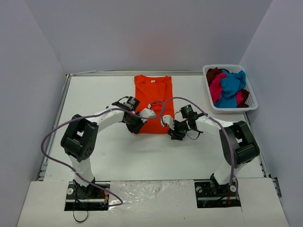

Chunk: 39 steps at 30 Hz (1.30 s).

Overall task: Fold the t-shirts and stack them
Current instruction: Grab one side of the 2/3 rectangular tshirt with both arms

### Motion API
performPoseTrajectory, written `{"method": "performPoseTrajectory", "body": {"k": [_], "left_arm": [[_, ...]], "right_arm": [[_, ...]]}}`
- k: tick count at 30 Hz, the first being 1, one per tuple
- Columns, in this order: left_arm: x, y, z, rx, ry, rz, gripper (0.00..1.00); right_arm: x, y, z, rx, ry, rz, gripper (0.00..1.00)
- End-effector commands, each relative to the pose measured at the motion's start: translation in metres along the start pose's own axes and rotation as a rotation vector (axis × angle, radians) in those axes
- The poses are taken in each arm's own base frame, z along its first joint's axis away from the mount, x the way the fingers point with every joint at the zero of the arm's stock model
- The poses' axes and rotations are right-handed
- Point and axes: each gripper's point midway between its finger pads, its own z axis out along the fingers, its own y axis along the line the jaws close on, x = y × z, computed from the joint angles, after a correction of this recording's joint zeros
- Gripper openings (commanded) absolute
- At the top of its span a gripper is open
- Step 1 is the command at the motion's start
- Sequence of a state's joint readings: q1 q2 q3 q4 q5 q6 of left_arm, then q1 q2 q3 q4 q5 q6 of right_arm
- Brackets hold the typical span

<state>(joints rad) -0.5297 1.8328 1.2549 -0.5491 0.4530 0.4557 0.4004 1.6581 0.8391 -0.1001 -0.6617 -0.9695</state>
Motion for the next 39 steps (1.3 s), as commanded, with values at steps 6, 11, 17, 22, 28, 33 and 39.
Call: {"method": "performPoseTrajectory", "body": {"k": [6,11,17,22,28,33,39], "left_arm": [[-0.006,-0.005,-0.008,0.033,-0.011,-0.002,0.02],[-0.007,-0.005,-0.01,0.03,-0.014,0.001,0.02],[-0.006,-0.006,-0.007,0.039,-0.012,0.0,0.02],[-0.002,-0.006,-0.007,0.04,-0.004,0.0,0.02],[-0.001,-0.006,-0.005,0.047,0.002,-0.002,0.02],[-0.005,-0.007,-0.005,0.059,-0.008,-0.006,0.02],[-0.005,-0.009,-0.003,0.079,-0.012,-0.012,0.02]], "right_arm": [[-0.033,-0.009,-0.027,0.046,-0.055,-0.064,0.31],[-0.041,-0.008,-0.039,0.055,-0.063,-0.087,0.33],[-0.029,-0.017,-0.031,0.048,-0.031,-0.077,0.33],[-0.017,-0.019,-0.018,0.013,-0.01,-0.053,0.33],[-0.008,-0.013,-0.01,-0.021,0.005,-0.031,0.36],[0.003,-0.006,-0.006,-0.034,0.033,-0.027,0.36],[0.013,-0.006,-0.001,-0.027,0.078,-0.028,0.34]]}}
